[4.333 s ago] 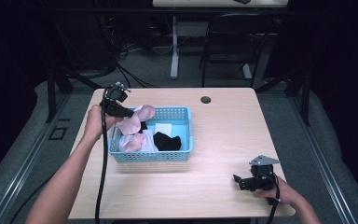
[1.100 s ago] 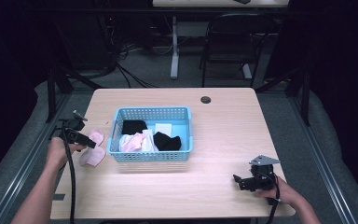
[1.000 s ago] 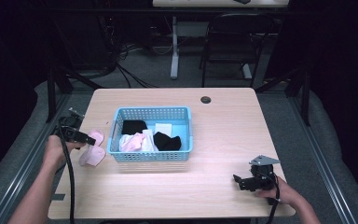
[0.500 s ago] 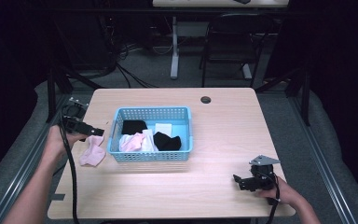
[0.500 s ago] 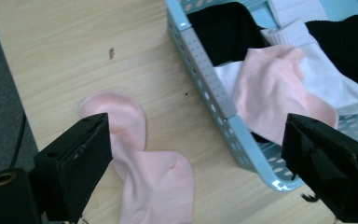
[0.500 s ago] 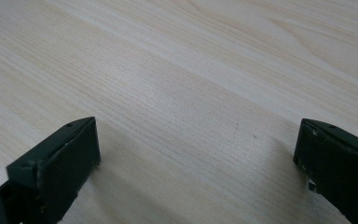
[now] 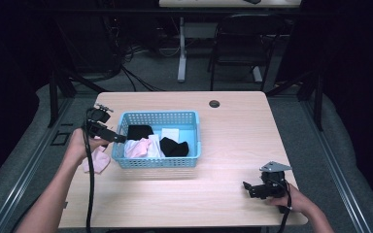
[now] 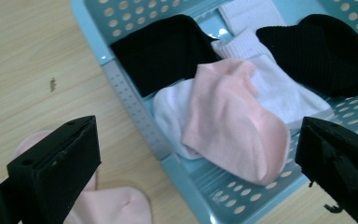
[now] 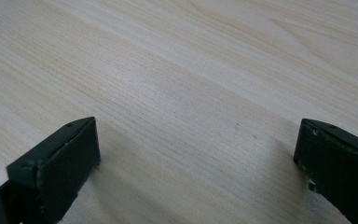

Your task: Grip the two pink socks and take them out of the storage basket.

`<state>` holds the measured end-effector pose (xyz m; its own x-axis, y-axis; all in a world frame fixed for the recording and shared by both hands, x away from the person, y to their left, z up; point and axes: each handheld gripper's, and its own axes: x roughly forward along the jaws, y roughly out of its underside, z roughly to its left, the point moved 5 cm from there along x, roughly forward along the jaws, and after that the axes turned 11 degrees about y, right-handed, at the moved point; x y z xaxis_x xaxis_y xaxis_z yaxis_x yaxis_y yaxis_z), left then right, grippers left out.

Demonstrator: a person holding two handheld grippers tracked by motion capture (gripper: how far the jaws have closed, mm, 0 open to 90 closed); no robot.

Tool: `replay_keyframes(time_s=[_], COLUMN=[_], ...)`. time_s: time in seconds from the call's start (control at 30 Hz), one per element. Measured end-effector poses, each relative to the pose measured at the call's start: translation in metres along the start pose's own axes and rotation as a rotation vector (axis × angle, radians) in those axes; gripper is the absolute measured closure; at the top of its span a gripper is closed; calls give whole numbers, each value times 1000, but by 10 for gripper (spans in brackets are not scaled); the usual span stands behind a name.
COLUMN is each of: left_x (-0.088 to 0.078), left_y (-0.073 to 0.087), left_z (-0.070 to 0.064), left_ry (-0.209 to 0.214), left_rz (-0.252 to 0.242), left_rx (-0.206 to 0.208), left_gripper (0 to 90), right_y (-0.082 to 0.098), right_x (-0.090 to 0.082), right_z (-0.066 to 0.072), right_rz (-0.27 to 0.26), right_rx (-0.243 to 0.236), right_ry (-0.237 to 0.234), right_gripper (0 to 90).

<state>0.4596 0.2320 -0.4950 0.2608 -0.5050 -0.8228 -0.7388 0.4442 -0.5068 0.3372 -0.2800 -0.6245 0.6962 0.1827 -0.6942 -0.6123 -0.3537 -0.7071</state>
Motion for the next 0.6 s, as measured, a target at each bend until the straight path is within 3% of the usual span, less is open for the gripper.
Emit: replay_keyframes(time_s=[0.2, 0.6], left_x=[17, 52], left_y=[-8, -13], left_z=[-12, -23], left_ry=[47, 74], left_rz=[30, 82], left_rx=[27, 43], left_gripper=[43, 87], right_y=[0, 0], right_x=[0, 0], right_z=[0, 0], right_rz=[0, 0], right_rx=[0, 0], right_ry=[5, 4], right_gripper=[0, 0])
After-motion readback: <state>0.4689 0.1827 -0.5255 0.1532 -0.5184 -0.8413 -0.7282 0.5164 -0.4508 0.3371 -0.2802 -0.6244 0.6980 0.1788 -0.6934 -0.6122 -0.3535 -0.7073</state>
